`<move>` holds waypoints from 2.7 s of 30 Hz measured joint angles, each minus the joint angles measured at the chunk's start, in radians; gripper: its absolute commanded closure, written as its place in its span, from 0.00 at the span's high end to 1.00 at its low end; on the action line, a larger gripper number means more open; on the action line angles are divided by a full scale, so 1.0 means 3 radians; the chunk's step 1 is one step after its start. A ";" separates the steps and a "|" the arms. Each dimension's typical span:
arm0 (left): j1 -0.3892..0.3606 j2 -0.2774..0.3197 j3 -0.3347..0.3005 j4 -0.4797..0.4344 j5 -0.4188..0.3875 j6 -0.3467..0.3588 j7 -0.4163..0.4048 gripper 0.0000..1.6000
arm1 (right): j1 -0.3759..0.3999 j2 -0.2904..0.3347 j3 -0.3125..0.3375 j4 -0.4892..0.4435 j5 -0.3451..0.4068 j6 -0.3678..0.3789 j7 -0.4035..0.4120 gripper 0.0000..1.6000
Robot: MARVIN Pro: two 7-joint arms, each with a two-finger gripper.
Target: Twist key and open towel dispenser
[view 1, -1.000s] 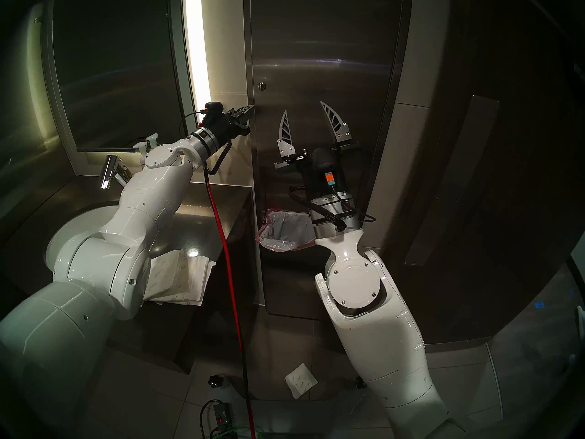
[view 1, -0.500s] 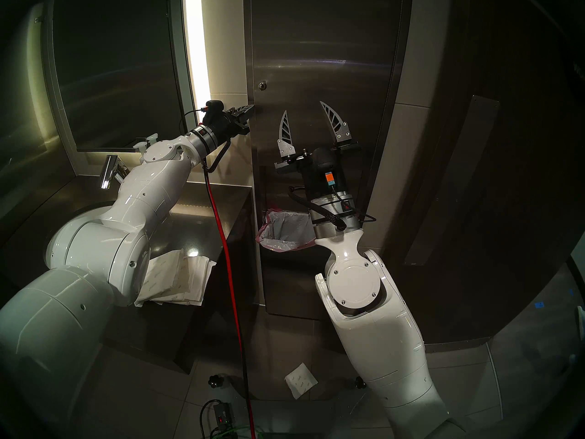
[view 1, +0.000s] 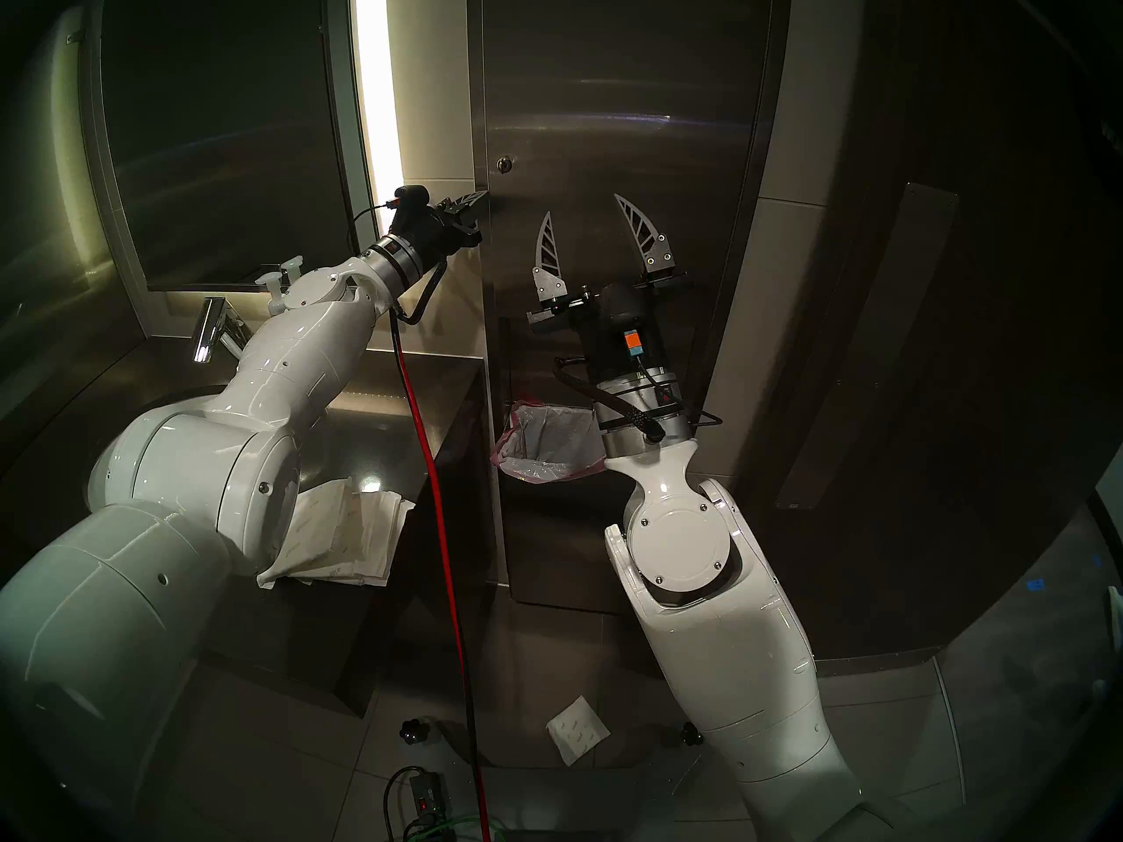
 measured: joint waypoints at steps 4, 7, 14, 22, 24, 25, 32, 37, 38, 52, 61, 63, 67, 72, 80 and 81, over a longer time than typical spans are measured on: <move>-0.0026 -0.0018 -0.0008 0.0044 -0.0006 -0.0014 -0.0007 0.00 | 0.0000 0.0000 0.0000 0.0000 0.0000 0.0000 0.0000 0.81; -0.0038 -0.0013 -0.0030 0.0089 -0.0028 -0.0047 -0.0118 0.00 | 0.0000 0.0000 0.0000 0.0000 0.0000 0.0000 0.0000 0.81; -0.0011 0.0045 -0.0084 0.0052 -0.0143 -0.0055 -0.0417 0.00 | 0.0000 0.0000 0.0000 0.0000 -0.0001 0.0000 0.0000 0.81; 0.0048 0.0181 -0.0052 -0.0127 -0.0302 0.0241 -0.0755 0.00 | 0.0000 0.0000 0.0000 0.0000 -0.0001 -0.0001 -0.0002 0.81; 0.0067 0.0218 -0.0038 -0.0182 -0.0343 0.0331 -0.0834 0.00 | 0.0000 0.0000 0.0000 0.0000 -0.0001 -0.0001 -0.0002 0.81; 0.0079 0.0237 -0.0033 -0.0209 -0.0368 0.0379 -0.0874 0.00 | 0.0000 0.0000 0.0000 0.0000 -0.0002 -0.0001 -0.0002 0.81; 0.0158 0.0303 0.0010 -0.0428 -0.0518 0.0711 -0.1151 0.00 | 0.0000 0.0000 0.0000 0.0000 -0.0002 -0.0002 -0.0003 0.81; 0.0255 0.0257 0.0131 -0.0677 -0.0615 0.1015 -0.1437 0.00 | 0.0000 0.0000 0.0000 0.0002 -0.0003 -0.0004 -0.0005 0.81; 0.0289 0.0236 0.0163 -0.0744 -0.0648 0.1097 -0.1513 0.00 | 0.0000 0.0000 0.0000 0.0002 -0.0003 -0.0005 -0.0005 0.81; 0.0639 0.0263 0.0262 -0.1492 -0.0935 0.1709 -0.2129 0.00 | 0.0000 0.0000 0.0000 -0.0002 -0.0004 -0.0022 -0.0013 0.81; 0.0802 0.0263 -0.0022 -0.1715 -0.0740 0.1258 -0.1616 0.00 | 0.0000 0.0000 0.0000 0.0001 -0.0004 -0.0022 -0.0015 0.81; 0.0835 0.0242 -0.0058 -0.1742 -0.0666 0.1147 -0.1495 0.00 | 0.0000 0.0000 0.0000 0.0001 -0.0005 -0.0022 -0.0015 0.81; 0.0910 0.0198 -0.0132 -0.1790 -0.0501 0.0939 -0.1250 0.00 | 0.0000 0.0000 0.0000 0.0002 -0.0005 -0.0022 -0.0016 0.81; 0.1030 0.0129 -0.0262 -0.1878 -0.0238 0.0687 -0.0905 0.00 | 0.0000 0.0000 0.0000 0.0002 -0.0006 -0.0022 -0.0016 0.81; 0.1201 0.0037 -0.0409 -0.2078 0.0164 0.0486 -0.0469 0.00 | 0.0000 -0.0001 0.0000 0.0000 -0.0005 -0.0023 -0.0018 1.00; 0.1214 0.0028 -0.0422 -0.2087 0.0191 0.0477 -0.0436 0.00 | 0.0000 -0.0001 0.0001 -0.0001 -0.0005 -0.0025 -0.0020 1.00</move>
